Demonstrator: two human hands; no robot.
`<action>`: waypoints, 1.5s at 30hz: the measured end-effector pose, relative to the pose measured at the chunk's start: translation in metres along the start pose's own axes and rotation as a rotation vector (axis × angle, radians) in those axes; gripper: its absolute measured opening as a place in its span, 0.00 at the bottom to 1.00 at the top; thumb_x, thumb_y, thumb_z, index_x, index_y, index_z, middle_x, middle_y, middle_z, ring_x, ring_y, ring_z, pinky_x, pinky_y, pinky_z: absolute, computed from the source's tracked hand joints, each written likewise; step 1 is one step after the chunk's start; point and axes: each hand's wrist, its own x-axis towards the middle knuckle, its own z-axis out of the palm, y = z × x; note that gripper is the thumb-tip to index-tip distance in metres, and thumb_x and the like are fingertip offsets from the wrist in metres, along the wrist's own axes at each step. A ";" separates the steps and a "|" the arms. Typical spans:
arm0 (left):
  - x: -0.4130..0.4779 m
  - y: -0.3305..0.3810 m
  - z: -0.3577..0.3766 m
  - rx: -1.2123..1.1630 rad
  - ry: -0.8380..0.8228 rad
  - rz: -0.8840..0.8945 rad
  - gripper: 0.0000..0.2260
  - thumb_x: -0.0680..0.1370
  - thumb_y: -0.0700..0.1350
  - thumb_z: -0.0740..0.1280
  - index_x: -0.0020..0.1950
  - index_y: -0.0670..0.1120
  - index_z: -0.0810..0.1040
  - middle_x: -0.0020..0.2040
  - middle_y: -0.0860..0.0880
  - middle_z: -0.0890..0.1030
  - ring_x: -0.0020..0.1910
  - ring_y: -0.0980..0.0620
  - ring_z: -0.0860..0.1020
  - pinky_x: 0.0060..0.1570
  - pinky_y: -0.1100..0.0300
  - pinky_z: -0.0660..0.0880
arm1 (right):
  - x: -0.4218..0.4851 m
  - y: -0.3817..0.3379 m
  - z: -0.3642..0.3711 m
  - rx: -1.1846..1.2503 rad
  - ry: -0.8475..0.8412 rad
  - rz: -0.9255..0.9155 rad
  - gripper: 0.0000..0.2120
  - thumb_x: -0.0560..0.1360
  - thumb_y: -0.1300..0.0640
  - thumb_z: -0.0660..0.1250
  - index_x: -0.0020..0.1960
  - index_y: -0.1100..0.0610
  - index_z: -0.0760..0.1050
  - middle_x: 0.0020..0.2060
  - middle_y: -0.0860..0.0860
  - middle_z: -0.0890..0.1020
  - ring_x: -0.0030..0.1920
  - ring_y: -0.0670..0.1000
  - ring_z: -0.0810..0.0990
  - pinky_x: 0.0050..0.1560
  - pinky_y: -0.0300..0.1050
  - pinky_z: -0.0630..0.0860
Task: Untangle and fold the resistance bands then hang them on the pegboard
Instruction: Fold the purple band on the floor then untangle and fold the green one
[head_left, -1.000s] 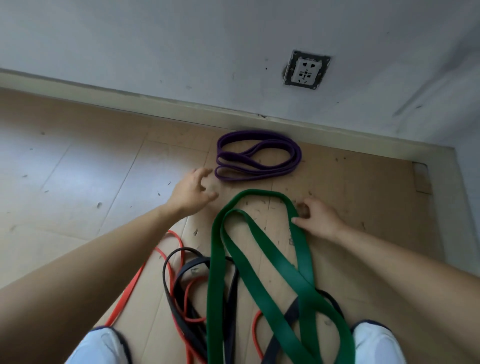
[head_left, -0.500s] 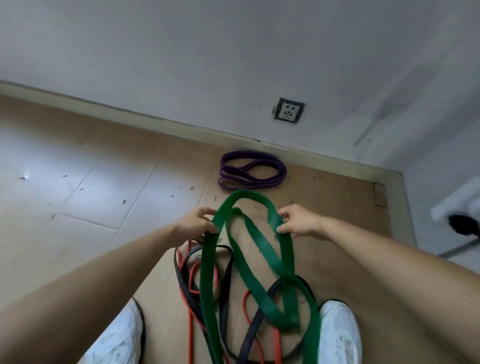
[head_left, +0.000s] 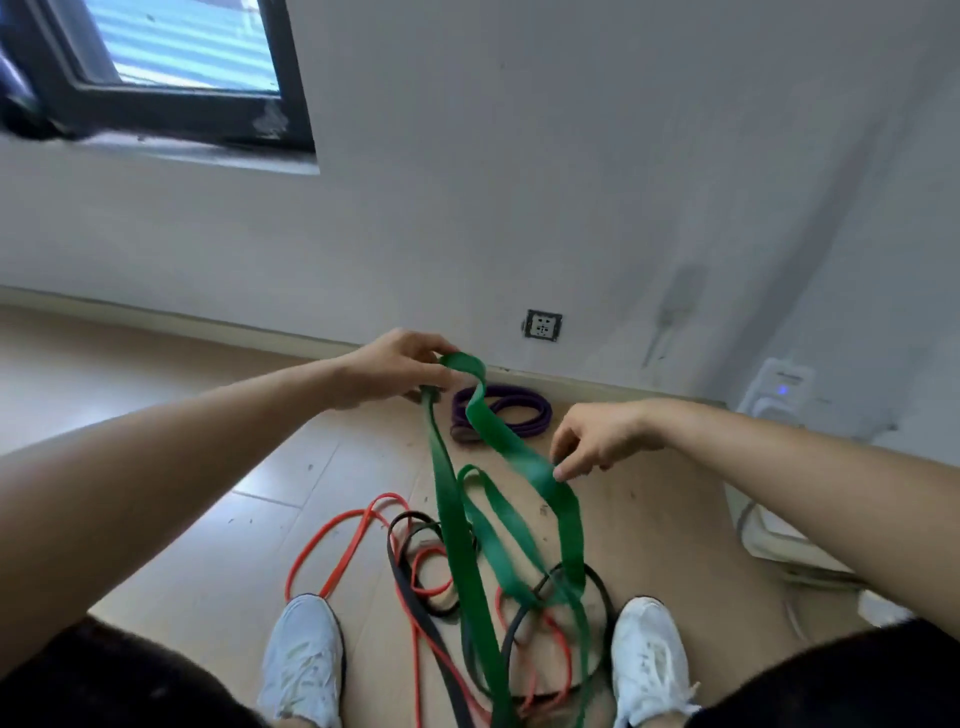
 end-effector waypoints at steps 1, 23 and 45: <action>-0.010 0.013 -0.004 -0.026 0.007 0.037 0.12 0.80 0.44 0.70 0.64 0.45 0.79 0.51 0.43 0.84 0.49 0.46 0.84 0.53 0.53 0.82 | -0.009 -0.009 -0.006 -0.020 0.097 -0.041 0.15 0.77 0.52 0.73 0.60 0.57 0.82 0.51 0.52 0.85 0.51 0.54 0.83 0.48 0.46 0.80; -0.016 0.107 -0.021 -0.592 0.192 0.428 0.13 0.84 0.39 0.62 0.67 0.38 0.76 0.48 0.47 0.81 0.48 0.49 0.81 0.47 0.58 0.79 | -0.016 -0.108 -0.049 0.867 0.449 -0.576 0.20 0.72 0.59 0.78 0.62 0.62 0.79 0.52 0.58 0.85 0.56 0.55 0.84 0.63 0.49 0.79; -0.020 0.059 -0.073 -0.541 0.317 0.420 0.17 0.76 0.40 0.67 0.65 0.41 0.77 0.55 0.41 0.83 0.57 0.44 0.83 0.56 0.49 0.82 | 0.017 -0.063 -0.058 0.488 0.374 -0.314 0.10 0.73 0.63 0.76 0.51 0.58 0.78 0.42 0.53 0.83 0.41 0.51 0.87 0.39 0.49 0.84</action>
